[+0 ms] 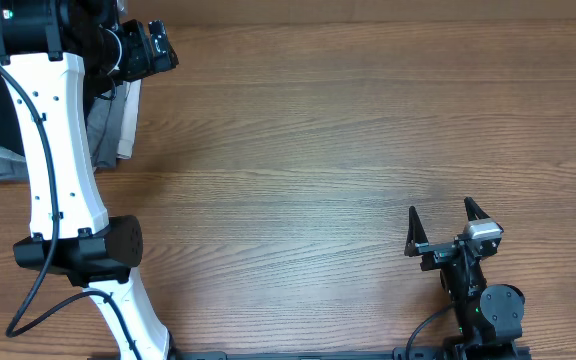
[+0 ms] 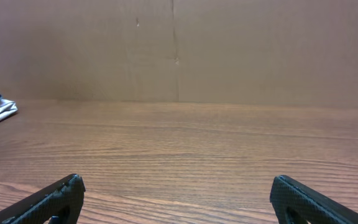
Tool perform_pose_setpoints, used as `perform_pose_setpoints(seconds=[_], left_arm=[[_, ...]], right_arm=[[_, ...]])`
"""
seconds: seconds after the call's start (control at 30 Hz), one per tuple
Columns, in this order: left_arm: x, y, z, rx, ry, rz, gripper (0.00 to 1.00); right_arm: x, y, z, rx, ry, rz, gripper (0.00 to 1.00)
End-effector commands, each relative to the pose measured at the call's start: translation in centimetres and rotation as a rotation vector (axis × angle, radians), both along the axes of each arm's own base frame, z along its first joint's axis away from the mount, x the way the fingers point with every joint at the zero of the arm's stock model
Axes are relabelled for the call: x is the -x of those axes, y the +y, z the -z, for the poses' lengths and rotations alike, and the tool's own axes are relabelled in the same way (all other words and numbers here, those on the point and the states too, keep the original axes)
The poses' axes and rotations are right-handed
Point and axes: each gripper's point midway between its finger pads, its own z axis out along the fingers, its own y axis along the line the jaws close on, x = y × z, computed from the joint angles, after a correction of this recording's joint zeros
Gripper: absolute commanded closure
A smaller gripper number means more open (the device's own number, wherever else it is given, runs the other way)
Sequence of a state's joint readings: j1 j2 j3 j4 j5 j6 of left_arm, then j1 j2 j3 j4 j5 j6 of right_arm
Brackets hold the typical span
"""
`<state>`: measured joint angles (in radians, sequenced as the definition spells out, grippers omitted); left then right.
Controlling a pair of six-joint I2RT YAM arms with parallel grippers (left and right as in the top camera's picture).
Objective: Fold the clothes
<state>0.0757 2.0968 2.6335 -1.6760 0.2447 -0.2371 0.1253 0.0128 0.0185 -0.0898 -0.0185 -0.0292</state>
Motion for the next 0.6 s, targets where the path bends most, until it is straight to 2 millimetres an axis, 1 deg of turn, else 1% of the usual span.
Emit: perform_pose_setpoints(seconds=[0.0,0.43,0.5,0.57], left_arm=[[-0.2,0.0,0.3,-0.005,0.007,-0.013,0.00],[-0.2,0.0,0.3,-0.005,0.007,-0.013,0.00],[0.0,0.0,-0.3,-0.007,-0.007,-0.013,0.00],[0.7,0.0,-1.6,-0.009,-0.039,-0.013,0.00]], right_arm=[[0.0,-0.1,0.2,-0.008,-0.003,0.006,0.00],[0.0,-0.1,0.2,-0.008,-0.003,0.006,0.00],[0.0,-0.1,0.2,-0.008,-0.003,0.006,0.00],[0.0,-0.1,0.2,-0.008,-0.003,0.006,0.00]])
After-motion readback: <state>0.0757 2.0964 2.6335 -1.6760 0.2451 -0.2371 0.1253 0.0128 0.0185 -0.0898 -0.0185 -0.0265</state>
